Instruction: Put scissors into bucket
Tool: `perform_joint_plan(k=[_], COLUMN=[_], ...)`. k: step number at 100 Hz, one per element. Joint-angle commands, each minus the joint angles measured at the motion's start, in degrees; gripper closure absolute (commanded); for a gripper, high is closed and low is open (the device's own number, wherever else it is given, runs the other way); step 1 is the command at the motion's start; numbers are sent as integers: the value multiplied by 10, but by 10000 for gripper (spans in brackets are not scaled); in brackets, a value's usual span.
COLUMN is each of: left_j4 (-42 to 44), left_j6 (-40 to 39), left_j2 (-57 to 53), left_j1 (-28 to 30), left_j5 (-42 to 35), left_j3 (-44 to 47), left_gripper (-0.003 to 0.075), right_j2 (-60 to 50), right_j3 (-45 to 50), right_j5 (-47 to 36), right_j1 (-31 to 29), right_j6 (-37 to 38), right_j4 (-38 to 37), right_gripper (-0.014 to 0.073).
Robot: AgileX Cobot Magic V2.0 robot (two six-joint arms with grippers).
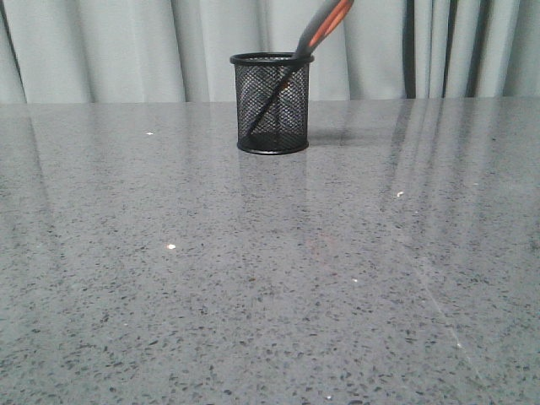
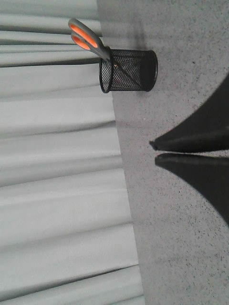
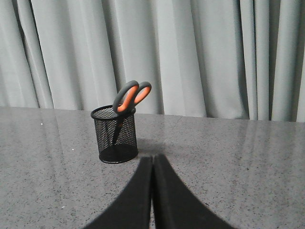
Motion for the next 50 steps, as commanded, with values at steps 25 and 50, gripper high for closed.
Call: perform_joint_plan(k=[25, 50], left_j4=[-42, -42], left_j6=[-4, -4], left_j2=[-12, -12], left_j1=[1, 1], left_j5=[-34, -34], left_j3=[-12, -12], left_gripper=[740, 740], right_j2=[4, 4], right_j3=[-15, -15], right_j5=[-36, -35], right_j1=[-2, -2], right_j6=[1, 1], right_j4=[5, 5], right_gripper=[638, 638])
